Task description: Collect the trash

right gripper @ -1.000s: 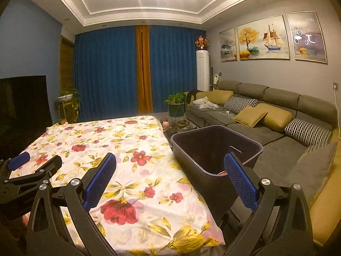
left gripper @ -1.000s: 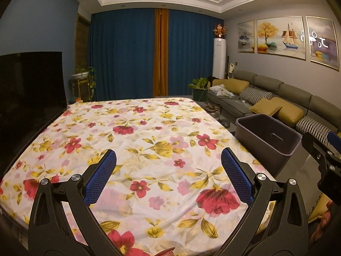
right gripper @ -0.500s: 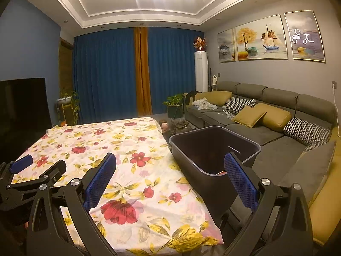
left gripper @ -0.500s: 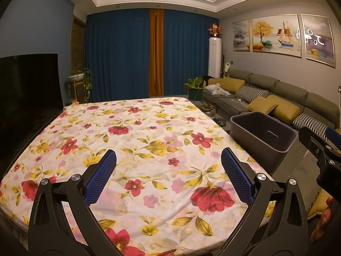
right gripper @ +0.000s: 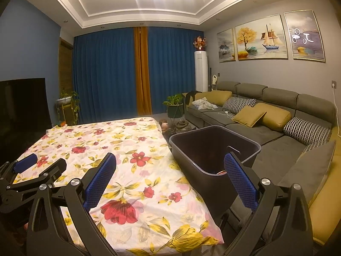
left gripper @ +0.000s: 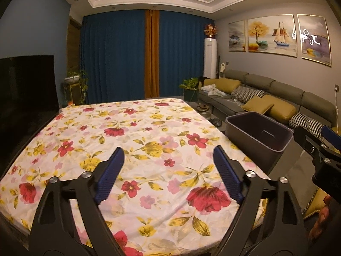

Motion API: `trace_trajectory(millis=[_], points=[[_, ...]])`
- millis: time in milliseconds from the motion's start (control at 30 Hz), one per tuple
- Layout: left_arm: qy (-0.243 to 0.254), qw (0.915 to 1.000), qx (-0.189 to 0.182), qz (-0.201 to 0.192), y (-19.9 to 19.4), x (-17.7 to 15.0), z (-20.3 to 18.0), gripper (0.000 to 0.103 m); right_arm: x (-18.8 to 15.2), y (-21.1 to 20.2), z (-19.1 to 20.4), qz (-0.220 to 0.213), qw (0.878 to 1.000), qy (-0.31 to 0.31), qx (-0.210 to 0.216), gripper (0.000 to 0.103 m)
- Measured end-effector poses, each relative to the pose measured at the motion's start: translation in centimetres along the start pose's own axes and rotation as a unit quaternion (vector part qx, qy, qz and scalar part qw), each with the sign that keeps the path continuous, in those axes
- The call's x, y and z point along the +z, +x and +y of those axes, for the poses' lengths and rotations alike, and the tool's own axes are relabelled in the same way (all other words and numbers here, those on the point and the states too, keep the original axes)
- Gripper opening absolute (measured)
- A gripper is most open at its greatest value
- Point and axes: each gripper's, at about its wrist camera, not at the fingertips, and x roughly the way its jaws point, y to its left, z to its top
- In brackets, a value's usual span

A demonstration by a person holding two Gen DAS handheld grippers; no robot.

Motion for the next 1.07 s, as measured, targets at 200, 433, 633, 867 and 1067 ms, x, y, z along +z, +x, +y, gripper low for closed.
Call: trace_trajectory(millis=[200, 433, 633, 867, 1067], points=[[0.000, 1.0000, -0.001, 0.000, -0.07, -0.02, -0.07, 0.081, 0.08, -0.06, -0.16, 0.001, 1.000, 0.004, -0.003, 0.097], [0.001, 1.0000, 0.002, 0.000, -0.11, -0.01, -0.10, 0.081, 0.18, -0.13, -0.23, 0.000, 1.000, 0.006, -0.004, 0.097], [0.000, 1.0000, 0.003, 0.001, -0.11, -0.01, 0.02, 0.081, 0.22, -0.08, -0.26, 0.000, 1.000, 0.007, -0.004, 0.097], [0.001, 1.0000, 0.007, 0.006, -0.06, -0.10, 0.12, 0.088, 0.18, -0.15, -0.35, -0.001, 1.000, 0.011, -0.006, 0.097], [0.000, 0.9998, 0.009, 0.020, 0.19, -0.23, 0.01, 0.088, 0.15, -0.23, -0.30, -0.001, 1.000, 0.014, -0.007, 0.097]])
